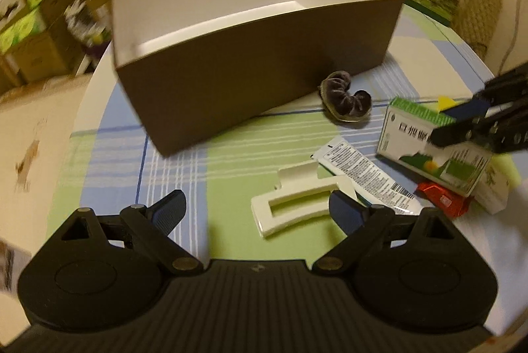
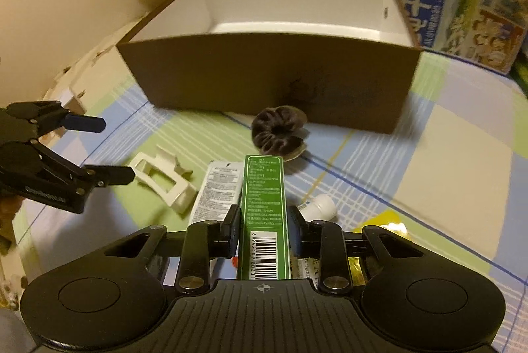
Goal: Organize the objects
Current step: 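Grasp the green-and-white medicine box upright with the right tool, then grasp the white hair clip with the left tool while the right tool holds the medicine box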
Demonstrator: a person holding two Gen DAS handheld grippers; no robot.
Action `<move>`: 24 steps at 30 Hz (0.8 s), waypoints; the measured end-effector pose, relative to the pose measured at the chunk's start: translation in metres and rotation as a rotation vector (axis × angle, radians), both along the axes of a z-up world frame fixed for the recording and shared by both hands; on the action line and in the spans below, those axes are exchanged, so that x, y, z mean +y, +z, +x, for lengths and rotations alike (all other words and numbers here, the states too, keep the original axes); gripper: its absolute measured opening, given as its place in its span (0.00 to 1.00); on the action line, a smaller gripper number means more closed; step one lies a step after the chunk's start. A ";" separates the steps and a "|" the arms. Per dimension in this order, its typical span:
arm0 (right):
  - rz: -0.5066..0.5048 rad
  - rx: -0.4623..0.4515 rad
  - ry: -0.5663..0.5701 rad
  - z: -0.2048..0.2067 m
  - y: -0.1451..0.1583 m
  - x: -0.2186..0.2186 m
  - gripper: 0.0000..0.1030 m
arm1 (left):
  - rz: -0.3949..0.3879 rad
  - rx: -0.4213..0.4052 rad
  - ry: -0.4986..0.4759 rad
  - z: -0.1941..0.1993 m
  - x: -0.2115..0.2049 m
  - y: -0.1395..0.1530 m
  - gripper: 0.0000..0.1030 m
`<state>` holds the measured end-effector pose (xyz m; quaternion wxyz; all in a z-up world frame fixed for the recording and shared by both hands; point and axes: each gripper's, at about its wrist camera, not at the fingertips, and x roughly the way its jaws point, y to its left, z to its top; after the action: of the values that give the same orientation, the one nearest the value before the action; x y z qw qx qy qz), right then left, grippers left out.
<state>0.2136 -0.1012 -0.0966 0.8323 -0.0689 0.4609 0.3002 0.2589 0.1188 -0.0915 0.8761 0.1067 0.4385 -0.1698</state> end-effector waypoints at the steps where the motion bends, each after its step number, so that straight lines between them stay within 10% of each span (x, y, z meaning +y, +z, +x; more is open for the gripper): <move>1: 0.010 -0.004 -0.013 -0.001 0.003 -0.003 0.26 | 0.004 -0.016 -0.026 0.001 -0.002 -0.001 0.89; 24: 0.087 -0.041 -0.356 -0.019 0.044 -0.094 0.26 | 0.034 -0.012 -0.448 0.009 -0.039 -0.039 0.69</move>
<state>0.1946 -0.1955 -0.0530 0.8838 0.0437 0.4352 0.1662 0.2681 0.0800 -0.1304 0.8172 0.2171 0.4014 -0.3521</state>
